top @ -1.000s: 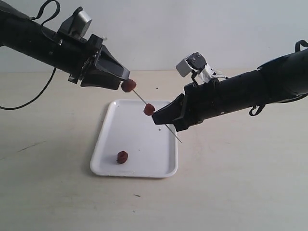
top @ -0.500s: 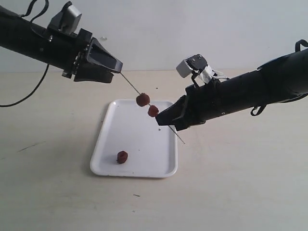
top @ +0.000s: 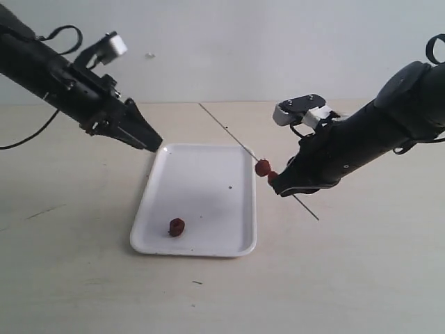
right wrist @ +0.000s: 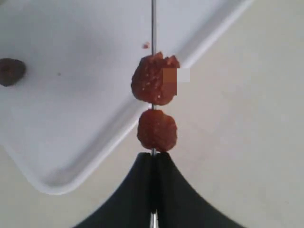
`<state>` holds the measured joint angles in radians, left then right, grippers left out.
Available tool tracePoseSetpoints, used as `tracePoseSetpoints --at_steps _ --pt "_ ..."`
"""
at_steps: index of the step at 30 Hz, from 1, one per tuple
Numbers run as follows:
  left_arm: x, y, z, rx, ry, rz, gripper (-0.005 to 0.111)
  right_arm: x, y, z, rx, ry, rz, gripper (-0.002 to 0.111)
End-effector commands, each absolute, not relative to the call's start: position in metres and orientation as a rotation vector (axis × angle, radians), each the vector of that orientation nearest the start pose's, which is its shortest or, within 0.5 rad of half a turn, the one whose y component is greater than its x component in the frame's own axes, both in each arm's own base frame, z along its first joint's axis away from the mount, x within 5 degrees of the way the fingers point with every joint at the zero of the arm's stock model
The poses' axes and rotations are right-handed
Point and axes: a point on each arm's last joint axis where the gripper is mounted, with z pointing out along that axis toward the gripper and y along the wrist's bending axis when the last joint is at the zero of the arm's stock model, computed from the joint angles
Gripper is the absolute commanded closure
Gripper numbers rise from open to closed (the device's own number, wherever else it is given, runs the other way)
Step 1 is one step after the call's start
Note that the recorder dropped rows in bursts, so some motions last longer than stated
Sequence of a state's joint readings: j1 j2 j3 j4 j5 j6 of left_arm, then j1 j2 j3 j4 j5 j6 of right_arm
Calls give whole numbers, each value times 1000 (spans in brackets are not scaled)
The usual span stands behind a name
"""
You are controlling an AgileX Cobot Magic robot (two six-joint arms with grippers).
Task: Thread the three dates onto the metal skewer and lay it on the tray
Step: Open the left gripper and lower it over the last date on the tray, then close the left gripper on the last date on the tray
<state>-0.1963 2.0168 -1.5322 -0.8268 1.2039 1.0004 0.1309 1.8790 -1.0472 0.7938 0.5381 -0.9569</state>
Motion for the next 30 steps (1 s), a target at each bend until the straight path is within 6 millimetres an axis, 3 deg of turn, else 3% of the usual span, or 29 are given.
tracePoseSetpoints --at_steps 1,7,10,14,19,25,30 --pt "372 -169 211 1230 2538 -825 48 351 69 154 -509 2638 357 108" --pt "351 -207 198 1432 2619 -398 48 351 69 153 -515 2645 347 108" --pt "341 -223 193 1433 2653 -235 48 351 69 154 -509 2644 351 108" --pt "333 -240 185 1289 2745 -256 48 351 69 154 -498 2644 358 108" --pt "334 -247 164 1124 2861 -243 48 350 70 154 -494 2653 376 108" --pt "338 -246 138 1122 2905 -175 48 350 70 154 -488 2652 382 108" --pt "342 -245 135 1072 2908 -123 48 350 70 154 -493 2649 380 108"
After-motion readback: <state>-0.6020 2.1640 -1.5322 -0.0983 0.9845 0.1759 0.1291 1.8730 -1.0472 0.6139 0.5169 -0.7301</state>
